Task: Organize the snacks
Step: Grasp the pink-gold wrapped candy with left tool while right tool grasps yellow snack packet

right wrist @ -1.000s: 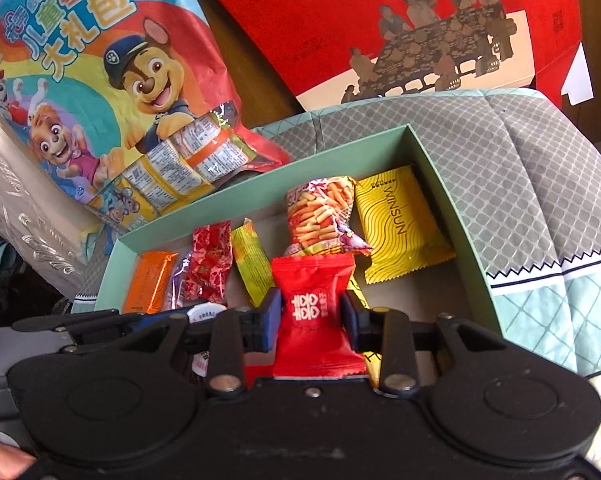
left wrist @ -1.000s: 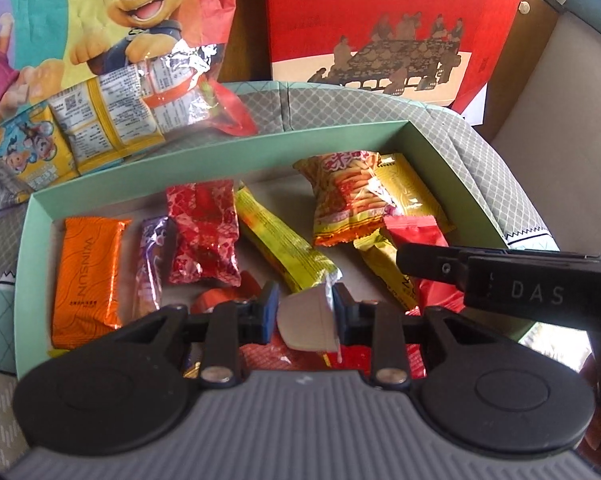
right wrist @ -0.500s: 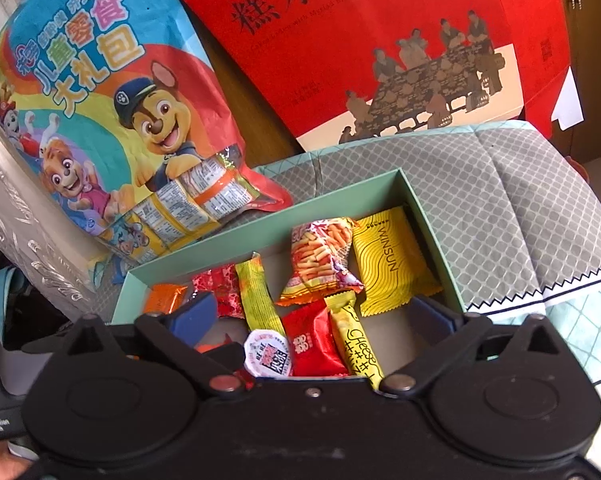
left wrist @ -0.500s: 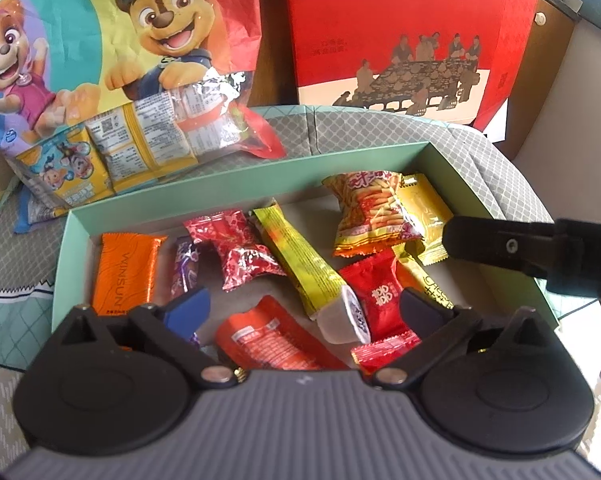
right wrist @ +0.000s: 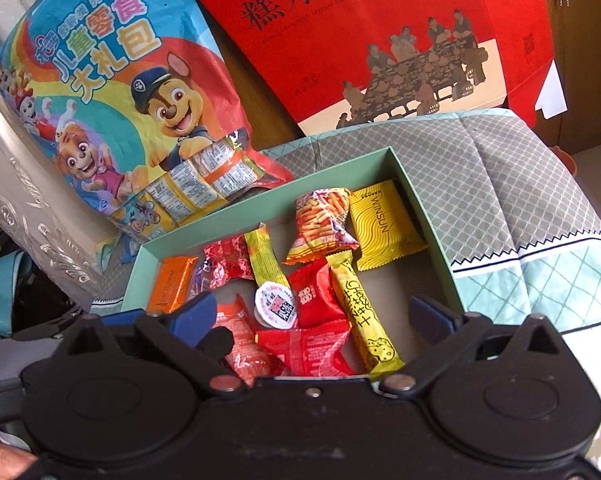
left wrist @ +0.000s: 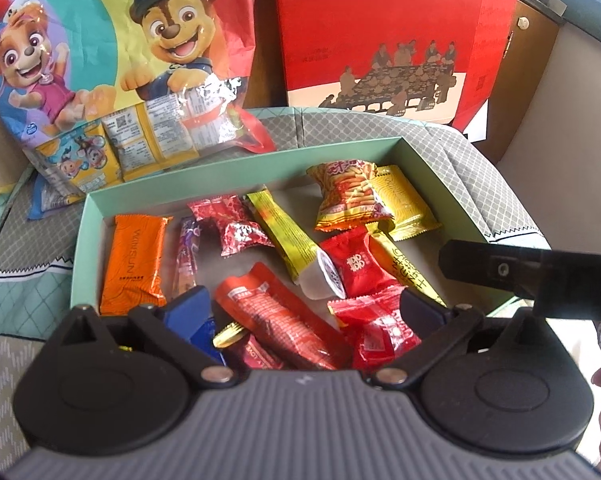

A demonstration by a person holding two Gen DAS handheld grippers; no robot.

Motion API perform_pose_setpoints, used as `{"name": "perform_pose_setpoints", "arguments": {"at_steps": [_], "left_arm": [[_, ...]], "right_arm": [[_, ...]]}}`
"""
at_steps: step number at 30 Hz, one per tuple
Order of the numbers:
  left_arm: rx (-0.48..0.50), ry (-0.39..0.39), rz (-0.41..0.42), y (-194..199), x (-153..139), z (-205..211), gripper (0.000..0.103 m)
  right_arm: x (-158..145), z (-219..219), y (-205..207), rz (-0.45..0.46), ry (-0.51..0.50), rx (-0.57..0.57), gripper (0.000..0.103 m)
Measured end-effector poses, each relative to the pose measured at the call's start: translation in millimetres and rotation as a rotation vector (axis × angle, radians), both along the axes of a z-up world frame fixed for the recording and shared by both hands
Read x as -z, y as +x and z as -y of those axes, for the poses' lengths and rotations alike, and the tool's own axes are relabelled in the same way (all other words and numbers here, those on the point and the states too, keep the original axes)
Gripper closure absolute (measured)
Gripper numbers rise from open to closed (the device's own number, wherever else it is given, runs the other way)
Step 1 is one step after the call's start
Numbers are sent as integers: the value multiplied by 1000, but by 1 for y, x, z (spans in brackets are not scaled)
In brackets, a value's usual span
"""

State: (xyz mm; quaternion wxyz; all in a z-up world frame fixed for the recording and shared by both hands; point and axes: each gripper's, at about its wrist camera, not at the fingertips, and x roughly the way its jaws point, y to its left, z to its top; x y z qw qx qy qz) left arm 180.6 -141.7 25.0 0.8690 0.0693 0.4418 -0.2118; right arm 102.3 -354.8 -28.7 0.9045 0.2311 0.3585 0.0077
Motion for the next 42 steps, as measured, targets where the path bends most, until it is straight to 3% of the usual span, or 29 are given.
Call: {"name": "perform_pose_setpoints", "arguments": {"at_steps": [10,23,32,35,37,38,39,42], "left_arm": [[30,-7,-30,-49,4,-15,0],[56,90,-76,-67,50,-14,0],[104,66,-125,-55,74,0,3],[131,66,-124,-57,82,6,19],[151,62,-145,-56,87,8,49],[154,68,-132,-58,86,8,52],[167,70,-129,-59,85,8,66],[193,40,-162,-62,83,1,71]], "right_arm": [[12,6,-49,-33,9,34,0],[36,6,-60,-76,32,-7,0],[57,-2,-37,-122,46,-81,29],[63,-2,-33,-136,53,-93,34],[66,-3,-31,-143,54,-105,36],[67,-4,-30,-145,52,-112,36],[68,-5,-28,-146,50,-118,36],[70,-9,-21,-147,49,-139,36]]}}
